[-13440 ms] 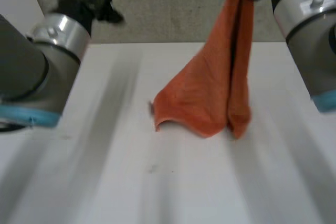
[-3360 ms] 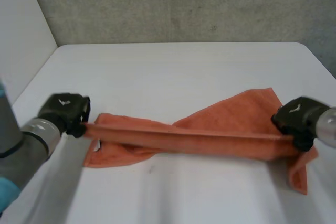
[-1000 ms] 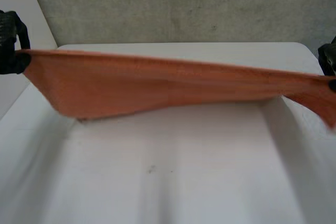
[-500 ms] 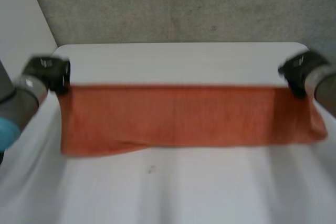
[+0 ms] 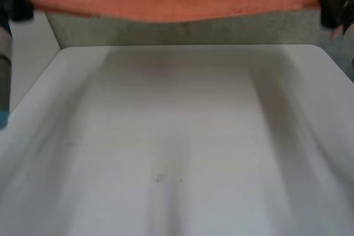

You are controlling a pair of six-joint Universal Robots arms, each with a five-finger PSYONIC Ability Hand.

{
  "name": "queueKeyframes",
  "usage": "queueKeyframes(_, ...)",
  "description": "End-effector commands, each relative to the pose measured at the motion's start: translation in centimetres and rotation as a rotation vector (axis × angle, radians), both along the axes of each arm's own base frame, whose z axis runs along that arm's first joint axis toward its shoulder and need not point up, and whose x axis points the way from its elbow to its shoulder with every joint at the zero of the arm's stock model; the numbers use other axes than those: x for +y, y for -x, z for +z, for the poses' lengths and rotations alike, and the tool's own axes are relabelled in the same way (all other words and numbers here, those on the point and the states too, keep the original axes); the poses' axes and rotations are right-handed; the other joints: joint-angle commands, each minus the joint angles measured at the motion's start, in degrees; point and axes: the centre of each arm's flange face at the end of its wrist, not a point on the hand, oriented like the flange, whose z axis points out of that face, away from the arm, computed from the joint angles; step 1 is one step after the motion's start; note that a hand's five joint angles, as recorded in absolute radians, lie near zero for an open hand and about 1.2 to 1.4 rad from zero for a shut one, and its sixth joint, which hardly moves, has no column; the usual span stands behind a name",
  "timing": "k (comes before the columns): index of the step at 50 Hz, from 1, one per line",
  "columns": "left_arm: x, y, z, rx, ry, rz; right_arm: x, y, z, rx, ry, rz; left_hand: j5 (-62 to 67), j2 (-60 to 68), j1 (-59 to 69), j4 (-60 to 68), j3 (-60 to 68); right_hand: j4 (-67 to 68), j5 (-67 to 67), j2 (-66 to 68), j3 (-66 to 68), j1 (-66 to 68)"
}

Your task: Fold the laundry

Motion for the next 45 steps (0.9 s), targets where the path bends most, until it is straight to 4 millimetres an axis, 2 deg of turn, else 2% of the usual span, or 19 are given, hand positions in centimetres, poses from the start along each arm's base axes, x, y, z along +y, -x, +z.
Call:
queueKeyframes(1,0.3,-0.6,-8.4,0.003,-0.225,-0.047,1.0,-0.2,-6.8,0.054,-0.199,0.049,14.91,11.11,14.25,11.50,11.54,11.66,12.87,12.33,11.88,23.71)
queueKeyframes(3,0.4,-0.5,-11.2,-0.011,-0.300,-0.062,1.0,-0.5,-10.0,0.072,-0.279,0.071,14.91,11.11,14.25,11.50,11.54,11.66,12.87,12.33,11.88,23.71)
queueKeyframes(5,0.6,-0.4,-12.9,-0.019,-0.351,-0.064,1.0,-0.5,-12.1,0.083,-0.337,0.082,14.91,11.11,14.25,11.50,11.54,11.66,12.87,12.33,11.88,23.71)
queueKeyframes(6,0.7,-0.4,-13.6,-0.021,-0.374,-0.065,1.1,-0.5,-14.0,0.090,-0.389,0.088,14.91,11.11,14.25,11.50,11.54,11.66,12.87,12.33,11.88,23.71)
queueKeyframes(9,1.0,-0.5,-16.0,-0.029,-0.447,-0.061,1.3,-0.5,-15.0,0.095,-0.418,0.092,14.91,11.11,14.25,11.50,11.54,11.66,12.87,12.33,11.88,23.71)
queueKeyframes(10,1.1,-0.6,-16.4,-0.030,-0.462,-0.060,1.7,-0.4,-18.2,0.115,-0.516,0.095,14.91,11.11,14.25,11.50,11.54,11.66,12.87,12.33,11.88,23.71)
queueKeyframes(15,1.1,-1.4,-17.1,-0.028,-0.490,-0.040,2.1,-0.2,-20.5,0.115,-0.594,0.085,14.91,11.11,14.25,11.50,11.54,11.66,12.87,12.33,11.88,23.71)
queueKeyframes(16,1.0,-1.6,-17.1,-0.026,-0.490,-0.032,2.0,0.4,-20.7,0.093,-0.611,0.068,14.91,11.11,14.25,11.50,11.54,6.22,7.44,6.90,6.45,18.28)
queueKeyframes(17,0.8,-2.1,-17.0,-0.023,-0.489,-0.020,1.6,1.3,-20.9,0.051,-0.632,0.035,14.91,11.11,14.25,11.50,11.54,0.84,2.05,1.51,1.06,12.89)
queueKeyframes(21,0.7,-2.4,-16.6,-0.018,-0.477,-0.013,0.9,3.1,-21.1,-0.067,-0.679,-0.028,14.91,11.11,14.25,11.50,11.54,-3.74,-2.52,-3.07,-3.51,8.31)
queueKeyframes(25,0.8,-2.4,-16.4,-0.018,-0.474,-0.012,0.6,4.5,-20.8,-0.221,-0.721,-0.079,14.91,11.11,14.25,11.50,11.54,-6.95,-5.74,-6.28,-6.73,5.10)
queueKeyframes(28,1.0,-2.3,-16.4,-0.017,-0.480,-0.015,0.8,5.1,-20.6,-0.268,-0.744,-0.096,14.91,11.11,14.25,11.50,11.54,-6.79,-5.57,-6.11,-6.56,5.27)
queueKeyframes(32,1.2,-2.1,-16.6,-0.019,-0.485,-0.022,0.5,6.6,-20.7,-0.307,-0.774,-0.138,14.91,11.11,14.25,11.50,11.54,-4.77,-3.56,-4.10,-4.55,7.28)
queueKeyframes(33,1.2,-2.1,-16.6,-0.020,-0.486,-0.022,0.6,6.9,-20.8,-0.313,-0.793,-0.135,14.91,11.11,14.25,11.50,11.54,-0.27,0.95,0.40,-0.05,11.78)
queueKeyframes(35,1.4,-2.0,-16.7,-0.021,-0.491,-0.025,0.8,6.9,-20.9,-0.309,-0.816,-0.116,14.91,11.11,14.25,11.50,11.54,9.81,11.02,10.48,10.03,21.86)
queueKeyframes(39,1.6,-2.0,-16.3,-0.023,-0.495,-0.025,1.0,7.2,-20.9,-0.322,-0.856,-0.084,14.91,11.11,14.25,11.50,11.54,11.66,12.87,12.33,11.88,23.71)
queueKeyframes(43,2.3,-2.1,-15.7,-0.023,-0.510,-0.023,1.1,7.2,-19.3,-0.322,-0.825,-0.056,14.91,11.11,14.25,11.50,11.54,11.66,12.87,12.33,11.88,23.71)
queueKeyframes(44,2.6,-2.3,-15.0,-0.023,-0.511,-0.020,1.5,7.1,-16.8,-0.310,-0.766,-0.033,14.91,11.11,14.25,11.50,11.54,11.66,12.87,12.33,11.88,23.71)
queueKeyframes(45,2.8,-2.4,-14.5,-0.022,-0.508,-0.017,1.6,7.1,-16.0,-0.301,-0.743,-0.029,14.91,11.11,14.25,11.50,11.54,11.66,12.87,12.33,11.88,23.71)
